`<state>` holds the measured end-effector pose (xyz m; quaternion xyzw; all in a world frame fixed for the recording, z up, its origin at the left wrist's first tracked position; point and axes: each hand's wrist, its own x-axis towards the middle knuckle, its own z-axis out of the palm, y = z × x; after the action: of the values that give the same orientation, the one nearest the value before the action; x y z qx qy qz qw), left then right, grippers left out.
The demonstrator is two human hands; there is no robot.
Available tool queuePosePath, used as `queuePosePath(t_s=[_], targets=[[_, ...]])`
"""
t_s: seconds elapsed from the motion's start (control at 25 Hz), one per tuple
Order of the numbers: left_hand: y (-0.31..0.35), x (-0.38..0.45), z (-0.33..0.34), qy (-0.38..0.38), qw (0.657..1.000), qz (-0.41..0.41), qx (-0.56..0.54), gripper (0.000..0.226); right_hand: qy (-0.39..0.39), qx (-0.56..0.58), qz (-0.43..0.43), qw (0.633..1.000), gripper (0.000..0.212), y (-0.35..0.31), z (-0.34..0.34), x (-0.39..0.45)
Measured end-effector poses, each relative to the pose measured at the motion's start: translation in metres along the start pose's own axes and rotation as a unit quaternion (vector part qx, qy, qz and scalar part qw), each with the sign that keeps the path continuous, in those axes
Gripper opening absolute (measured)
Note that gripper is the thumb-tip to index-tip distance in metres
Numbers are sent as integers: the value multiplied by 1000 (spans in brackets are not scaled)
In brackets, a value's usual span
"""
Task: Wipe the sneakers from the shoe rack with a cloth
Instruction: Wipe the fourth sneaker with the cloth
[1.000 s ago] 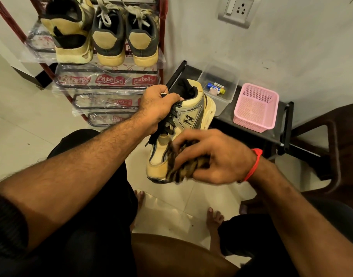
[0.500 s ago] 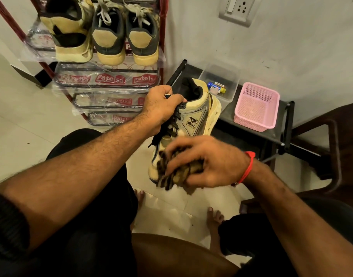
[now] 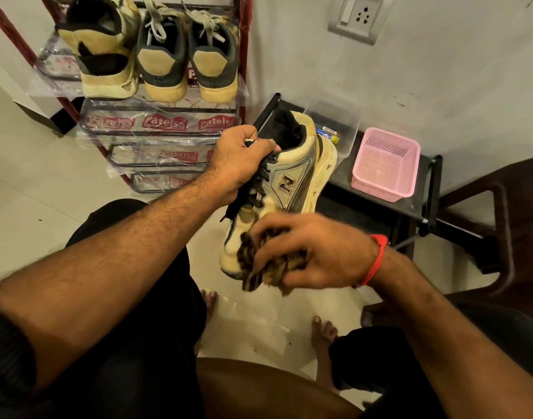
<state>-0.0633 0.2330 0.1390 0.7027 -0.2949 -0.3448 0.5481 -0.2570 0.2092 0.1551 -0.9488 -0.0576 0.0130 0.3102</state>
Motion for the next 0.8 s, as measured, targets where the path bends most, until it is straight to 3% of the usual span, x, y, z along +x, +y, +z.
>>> queuePosePath(t_s=[0.08,0.2,0.28,0.36,0.44,0.52,0.64,0.8], targets=[[1,-3,-1,-25,1000,1,2,31,130,-29,41,990,28,25,-11,-8],[1,-7,2,-59,998,4,10,32,355,-89,180,913,25,63,-26,-22],[1,-8,4,-48,999,-1,-1,32,412,-92,222,879,25,64,-27,-22],[1,-8,4,-41,999,0,-2,32,358,-58,164,918,26,40,-12,-10],[0,-8,5,-42,999,15,8,34,195,-38,28,980,30,4,14,7],[-2,-9,9,-63,997,38,30,35,88,-66,-41,993,31,-3,23,14],[1,-12,10,-99,991,75,49,32,178,-40,39,982,27,26,-2,5],[8,-9,7,-53,995,81,18,33,240,-19,76,968,25,47,-15,-11]])
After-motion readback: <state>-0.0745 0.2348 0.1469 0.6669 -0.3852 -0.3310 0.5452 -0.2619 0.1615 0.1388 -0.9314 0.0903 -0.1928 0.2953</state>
